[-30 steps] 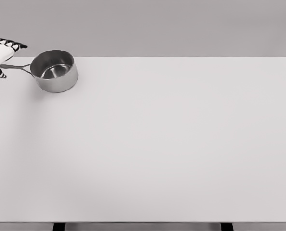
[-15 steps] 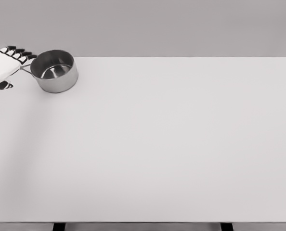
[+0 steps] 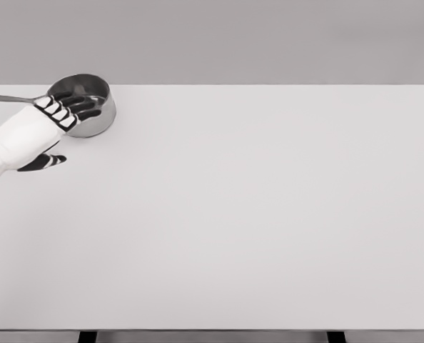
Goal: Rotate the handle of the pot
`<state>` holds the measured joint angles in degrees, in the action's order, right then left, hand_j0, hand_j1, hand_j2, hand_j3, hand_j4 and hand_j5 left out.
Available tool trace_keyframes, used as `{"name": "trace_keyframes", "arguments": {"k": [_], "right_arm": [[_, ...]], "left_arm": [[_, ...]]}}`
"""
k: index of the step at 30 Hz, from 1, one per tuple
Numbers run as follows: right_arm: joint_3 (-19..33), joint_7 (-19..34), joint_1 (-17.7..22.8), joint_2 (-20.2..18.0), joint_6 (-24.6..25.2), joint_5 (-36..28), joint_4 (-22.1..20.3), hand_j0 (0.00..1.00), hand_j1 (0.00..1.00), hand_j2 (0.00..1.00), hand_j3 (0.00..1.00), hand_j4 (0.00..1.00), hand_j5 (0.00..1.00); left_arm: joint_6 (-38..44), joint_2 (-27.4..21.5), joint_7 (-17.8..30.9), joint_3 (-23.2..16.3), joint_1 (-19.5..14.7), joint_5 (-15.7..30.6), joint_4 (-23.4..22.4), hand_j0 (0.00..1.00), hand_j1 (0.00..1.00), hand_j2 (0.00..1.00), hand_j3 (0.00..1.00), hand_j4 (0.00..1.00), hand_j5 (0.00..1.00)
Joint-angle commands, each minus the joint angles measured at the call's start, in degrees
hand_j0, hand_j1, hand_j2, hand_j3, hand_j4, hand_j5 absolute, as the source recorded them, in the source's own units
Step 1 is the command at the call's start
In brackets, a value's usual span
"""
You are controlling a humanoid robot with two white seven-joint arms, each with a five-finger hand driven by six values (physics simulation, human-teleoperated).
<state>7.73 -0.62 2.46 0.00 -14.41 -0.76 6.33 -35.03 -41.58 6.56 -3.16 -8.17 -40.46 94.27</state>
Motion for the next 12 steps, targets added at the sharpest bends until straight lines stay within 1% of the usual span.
{"name": "trace_keyframes", "arguments": {"k": [1, 5, 7, 12], "right_arm": [[0.0, 0.0, 0.0, 0.0, 0.0, 0.0, 0.0, 1.0, 1.0, 1.0, 1.0, 1.0, 1.0], [0.0, 0.1, 0.0, 0.0, 0.0, 0.0, 0.0, 1.0, 1.0, 1.0, 1.0, 1.0, 1.0], [0.0, 0.0, 0.0, 0.0, 0.0, 0.0, 0.0, 1.0, 1.0, 1.0, 1.0, 1.0, 1.0], [0.0, 0.0, 0.0, 0.0, 0.0, 0.1, 0.0, 1.0, 1.0, 1.0, 1.0, 1.0, 1.0]], "left_arm": [[0.0, 0.4, 0.0, 0.3, 0.2, 1.2, 0.5, 1.0, 1.0, 1.0, 1.0, 1.0, 1.0], [0.0, 0.9, 0.1, -0.2, 3.4, 1.0, 0.5, 1.0, 1.0, 1.0, 1.0, 1.0, 1.0], [0.0, 1.1, 0.1, -0.2, 4.2, 0.9, 0.5, 1.0, 1.0, 1.0, 1.0, 1.0, 1.0], [0.0, 2.0, 0.7, -0.2, 4.5, 0.5, 0.5, 1.0, 1.0, 1.0, 1.0, 1.0, 1.0]]}}
